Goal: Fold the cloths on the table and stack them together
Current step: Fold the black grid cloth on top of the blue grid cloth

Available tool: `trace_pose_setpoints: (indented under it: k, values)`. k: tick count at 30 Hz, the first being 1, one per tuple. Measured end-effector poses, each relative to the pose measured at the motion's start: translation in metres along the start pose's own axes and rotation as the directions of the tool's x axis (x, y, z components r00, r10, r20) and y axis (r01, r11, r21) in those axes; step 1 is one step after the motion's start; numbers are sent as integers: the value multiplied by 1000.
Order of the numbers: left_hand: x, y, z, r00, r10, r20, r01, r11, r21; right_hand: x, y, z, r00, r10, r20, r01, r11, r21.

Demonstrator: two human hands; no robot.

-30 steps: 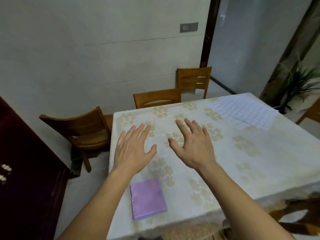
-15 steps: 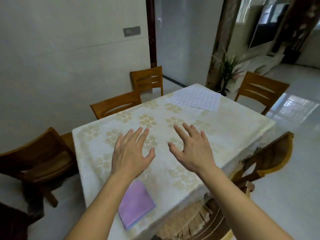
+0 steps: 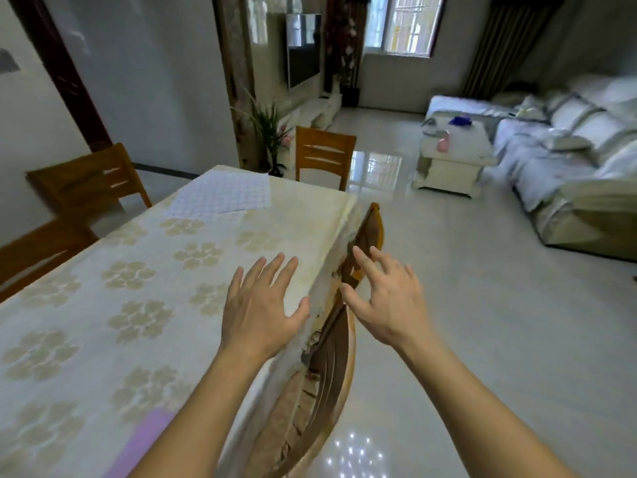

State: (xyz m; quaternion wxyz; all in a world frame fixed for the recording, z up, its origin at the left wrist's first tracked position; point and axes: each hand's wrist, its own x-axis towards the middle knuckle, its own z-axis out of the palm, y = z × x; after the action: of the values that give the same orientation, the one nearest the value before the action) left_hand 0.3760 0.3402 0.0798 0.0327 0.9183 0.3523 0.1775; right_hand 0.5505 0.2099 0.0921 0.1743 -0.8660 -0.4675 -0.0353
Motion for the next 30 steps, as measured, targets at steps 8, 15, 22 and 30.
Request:
trace_pose_setpoints:
  k: [8, 15, 22, 30]
  values:
    - [30, 101, 33, 972, 233, 31, -230, 969, -86, -46, 95, -34, 963, 246, -107, -254, 965, -59]
    - [55, 191, 73, 931, 362, 45, -357, 929, -98, -75, 175, -48, 914, 374, -160, -385, 922, -45]
    - [82, 275, 115, 901, 427, 68, -417, 900, -128, -76, 264, -59, 883, 449, -137, -460, 886, -59]
    - [127, 348, 155, 907, 410, 94, -404, 911, -82, -39, 357, -63, 881, 460, -112, -464, 886, -5]
